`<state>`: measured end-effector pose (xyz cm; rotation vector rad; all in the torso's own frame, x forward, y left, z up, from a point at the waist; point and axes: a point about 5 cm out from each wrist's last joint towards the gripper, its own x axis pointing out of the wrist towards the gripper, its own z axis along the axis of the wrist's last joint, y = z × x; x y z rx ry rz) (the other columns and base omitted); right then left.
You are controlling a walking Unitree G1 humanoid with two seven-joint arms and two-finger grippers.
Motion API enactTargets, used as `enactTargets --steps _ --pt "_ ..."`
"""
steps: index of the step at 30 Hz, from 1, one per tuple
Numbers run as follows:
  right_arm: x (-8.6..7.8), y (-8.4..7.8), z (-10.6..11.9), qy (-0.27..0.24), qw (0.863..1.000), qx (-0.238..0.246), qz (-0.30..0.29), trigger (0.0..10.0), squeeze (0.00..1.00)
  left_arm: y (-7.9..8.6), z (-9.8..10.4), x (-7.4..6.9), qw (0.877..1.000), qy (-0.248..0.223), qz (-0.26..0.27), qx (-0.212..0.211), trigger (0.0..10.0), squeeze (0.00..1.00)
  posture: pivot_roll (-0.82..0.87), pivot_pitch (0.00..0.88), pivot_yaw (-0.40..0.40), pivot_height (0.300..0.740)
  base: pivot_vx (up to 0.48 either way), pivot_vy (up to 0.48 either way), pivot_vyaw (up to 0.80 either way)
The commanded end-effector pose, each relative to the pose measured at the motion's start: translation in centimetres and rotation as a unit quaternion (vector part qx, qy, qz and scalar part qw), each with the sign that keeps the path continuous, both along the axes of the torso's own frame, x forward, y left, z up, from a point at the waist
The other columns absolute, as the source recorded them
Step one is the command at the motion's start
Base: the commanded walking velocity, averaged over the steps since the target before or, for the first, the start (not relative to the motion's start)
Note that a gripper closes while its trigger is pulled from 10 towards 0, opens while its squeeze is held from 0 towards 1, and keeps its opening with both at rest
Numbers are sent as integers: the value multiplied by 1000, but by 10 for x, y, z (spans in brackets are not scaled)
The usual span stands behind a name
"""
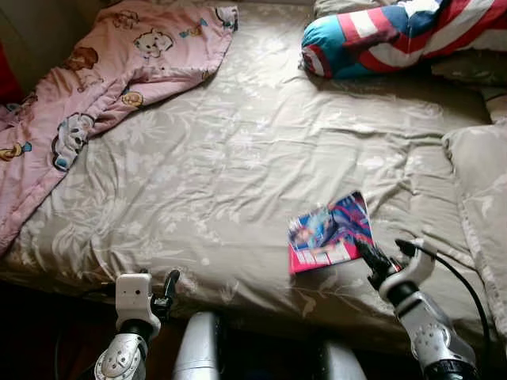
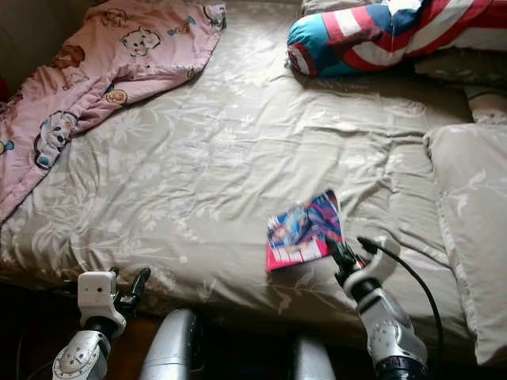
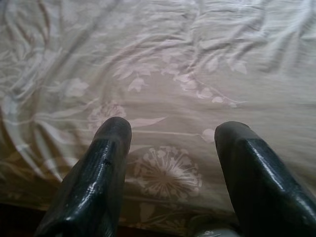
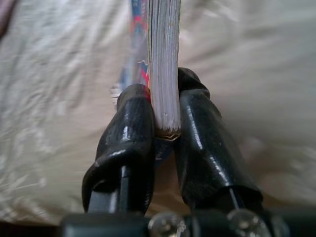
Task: Clean up the room
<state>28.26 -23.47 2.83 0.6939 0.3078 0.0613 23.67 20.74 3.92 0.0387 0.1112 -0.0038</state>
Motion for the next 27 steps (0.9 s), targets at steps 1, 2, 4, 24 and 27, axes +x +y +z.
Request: enactTargets --steps 1,2,4,24,27 --pt "0 -10 1 -4 1000 -9 -25 10000 0 3 -4 -7 1000 18 -8 16 10000 0 79 275 55 646 0 0 0" --pt "-2 -15 -2 6 999 -7 -46 10000 0 3 -4 -7 1000 20 -12 19 10000 0 79 275 55 646 0 0 0" --pt "-8 -22 -11 27 996 9 -79 10000 0 3 -4 -8 999 23 -18 25 10000 0 90 283 70 646 0 0 0" --pt "-28 -35 -35 77 991 -4 -109 10000 0 6 0 -8 997 33 -45 47 10000 0 104 306 107 646 0 0 0" --pt "-26 -38 -33 73 991 -8 -110 10000 0 5 0 -7 997 34 -48 47 10000 0 105 306 108 646 0 0 0"
